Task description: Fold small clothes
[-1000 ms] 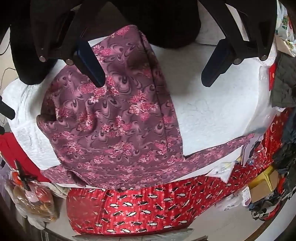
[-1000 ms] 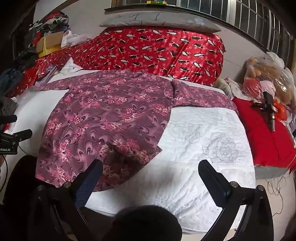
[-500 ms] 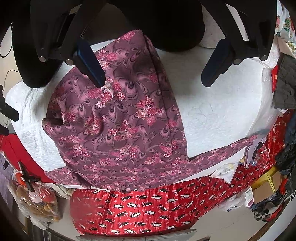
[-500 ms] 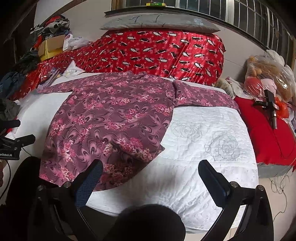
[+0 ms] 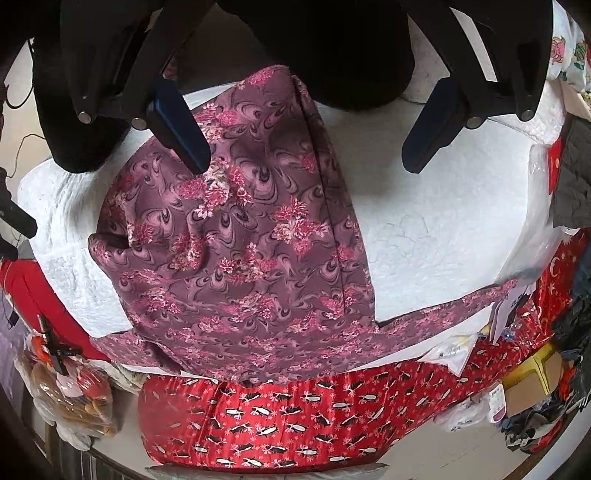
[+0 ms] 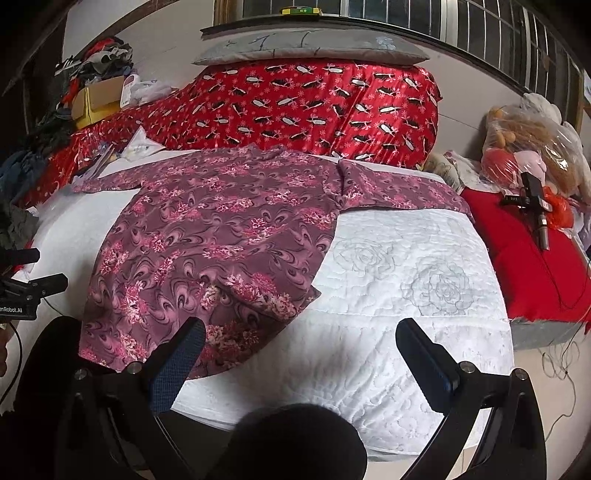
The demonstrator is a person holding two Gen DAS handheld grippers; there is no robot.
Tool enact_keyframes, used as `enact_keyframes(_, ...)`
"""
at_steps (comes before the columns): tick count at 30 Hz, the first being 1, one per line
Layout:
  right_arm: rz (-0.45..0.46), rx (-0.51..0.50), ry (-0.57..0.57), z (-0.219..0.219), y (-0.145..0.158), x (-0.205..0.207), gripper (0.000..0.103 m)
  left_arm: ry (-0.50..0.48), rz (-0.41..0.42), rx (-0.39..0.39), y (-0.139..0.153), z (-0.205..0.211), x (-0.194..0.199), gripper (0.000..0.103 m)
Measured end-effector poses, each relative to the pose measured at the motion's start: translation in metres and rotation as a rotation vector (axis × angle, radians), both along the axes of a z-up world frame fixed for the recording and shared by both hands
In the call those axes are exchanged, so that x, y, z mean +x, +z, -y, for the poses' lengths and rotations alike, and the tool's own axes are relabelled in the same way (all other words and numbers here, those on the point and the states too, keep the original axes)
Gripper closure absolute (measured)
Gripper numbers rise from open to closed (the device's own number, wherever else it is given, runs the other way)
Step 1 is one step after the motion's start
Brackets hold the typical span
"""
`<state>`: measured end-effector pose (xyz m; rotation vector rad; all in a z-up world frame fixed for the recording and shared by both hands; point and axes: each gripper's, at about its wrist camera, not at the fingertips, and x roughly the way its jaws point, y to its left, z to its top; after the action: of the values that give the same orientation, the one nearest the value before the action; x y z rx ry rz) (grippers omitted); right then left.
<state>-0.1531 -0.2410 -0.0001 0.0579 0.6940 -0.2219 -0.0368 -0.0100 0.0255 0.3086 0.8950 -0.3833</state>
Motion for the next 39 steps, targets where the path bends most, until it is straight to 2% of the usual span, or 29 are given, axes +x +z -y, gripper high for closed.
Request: enact_keyframes(39,0.003,0.006,0.021,-0.0046,-0.0002,0.0055,0.001,-0.011,-0.017,-0.010,-0.0032,0.0024,0.0009,0.000)
